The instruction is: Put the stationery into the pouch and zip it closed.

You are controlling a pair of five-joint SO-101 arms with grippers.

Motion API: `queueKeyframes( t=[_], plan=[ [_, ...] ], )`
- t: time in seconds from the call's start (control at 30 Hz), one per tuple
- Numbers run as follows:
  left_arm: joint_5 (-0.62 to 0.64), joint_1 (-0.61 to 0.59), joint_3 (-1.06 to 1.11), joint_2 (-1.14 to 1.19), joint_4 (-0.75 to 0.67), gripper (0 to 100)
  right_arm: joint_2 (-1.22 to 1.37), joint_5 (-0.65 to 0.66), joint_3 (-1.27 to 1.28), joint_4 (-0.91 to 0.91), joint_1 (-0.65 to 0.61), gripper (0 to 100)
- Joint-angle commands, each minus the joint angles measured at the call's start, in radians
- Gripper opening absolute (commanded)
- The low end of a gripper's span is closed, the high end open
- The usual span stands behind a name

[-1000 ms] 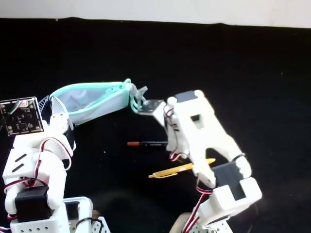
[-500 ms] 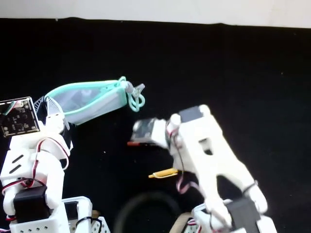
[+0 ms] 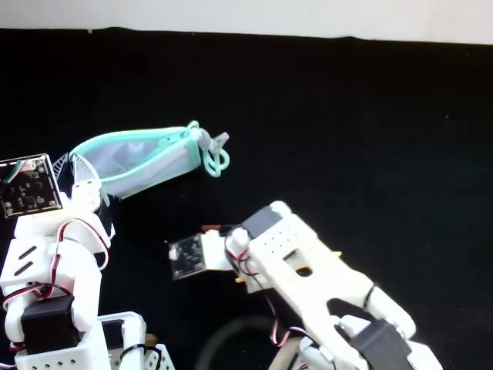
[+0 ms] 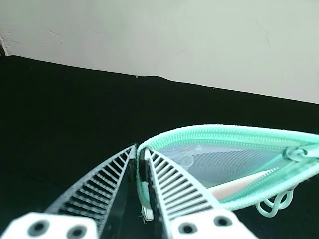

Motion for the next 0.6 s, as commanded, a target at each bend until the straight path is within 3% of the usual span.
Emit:
queueKeyframes(
  t=[0.0,0.5,0.57],
  plan=[
    [0.003,-0.01,0.039,0.016,0.005,1,0.061,0.014,-0.008,-0.074,-0.038,28.9],
    [0.003,-0.01,0.041,0.016,0.006,1,0.246,0.014,-0.001,-0.206,-0.036,28.7],
    [0.003,-0.01,0.041,0.016,0.006,1,0.246,0.014,-0.002,-0.211,-0.033,25.2]
  ],
)
